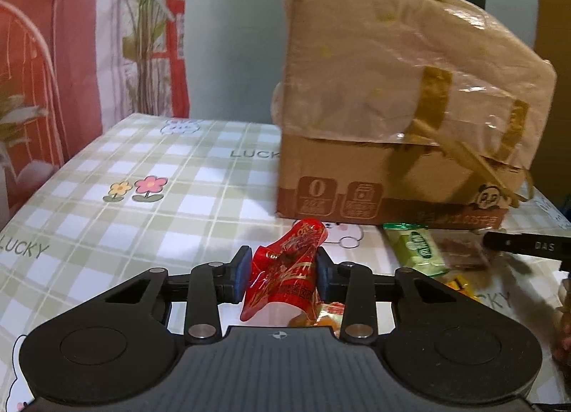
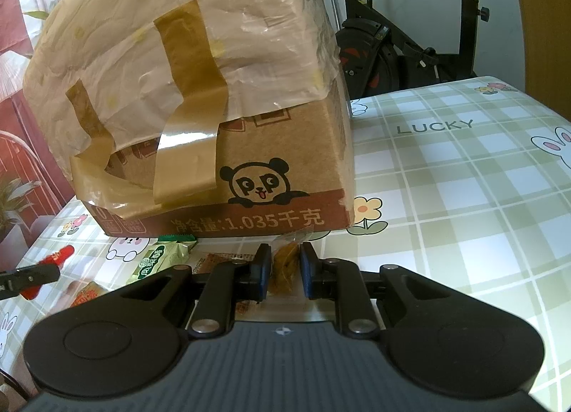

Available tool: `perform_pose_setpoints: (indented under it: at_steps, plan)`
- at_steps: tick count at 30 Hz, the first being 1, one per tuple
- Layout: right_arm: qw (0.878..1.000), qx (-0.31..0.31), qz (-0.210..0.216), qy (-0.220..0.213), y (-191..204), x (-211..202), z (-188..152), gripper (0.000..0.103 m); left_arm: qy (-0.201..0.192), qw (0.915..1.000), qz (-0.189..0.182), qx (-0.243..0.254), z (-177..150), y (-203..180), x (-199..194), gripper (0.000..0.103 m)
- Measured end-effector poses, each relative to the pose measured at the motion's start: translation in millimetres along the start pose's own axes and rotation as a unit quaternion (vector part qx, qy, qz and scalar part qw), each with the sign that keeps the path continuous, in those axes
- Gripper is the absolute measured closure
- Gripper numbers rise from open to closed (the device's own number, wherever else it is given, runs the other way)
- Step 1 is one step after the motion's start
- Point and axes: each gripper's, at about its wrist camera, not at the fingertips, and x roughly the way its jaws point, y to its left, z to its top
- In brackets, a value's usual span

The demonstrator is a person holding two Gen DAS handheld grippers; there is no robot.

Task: Organize snacks
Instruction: 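Carry both packets over the lined box and open both tools to drop them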

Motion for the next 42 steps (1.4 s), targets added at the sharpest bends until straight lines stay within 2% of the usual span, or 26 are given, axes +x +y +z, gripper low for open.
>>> perform_pose_setpoints:
  at_steps: [8,18,22,28,35,42]
  plan:
    - [1.0,0.008,-0.003,-0.008,-2,-3,0,0.084,-0.01,0.9998,-0.017,0.005,-2,-4,-11,0.064]
    - [0.999,-0.026,-0.01,-0.026,11,-19,-4,0.084,-0.03,0.9989,-0.033,0.015,-1,-9,-31,0.064]
    - [0.999,-0.031,0.003,-0.024,17,-35,-17,0.084,-0.036,0.9985,-0.039,0.018,-1,-11,-36,0.064]
    - [0.997,-0.049,0.026,-0.047,26,-60,-18,0.084,-0.06,0.9969,-0.042,0.027,6,-15,-50,0.064]
    - [0.992,-0.063,0.05,-0.095,42,-90,-1,0.084,-0.118,0.9915,-0.047,0.03,44,-15,-70,0.064]
    - [0.98,-0.078,0.08,-0.167,60,-122,41,0.084,-0.181,0.9804,-0.062,0.047,95,-28,-84,0.064]
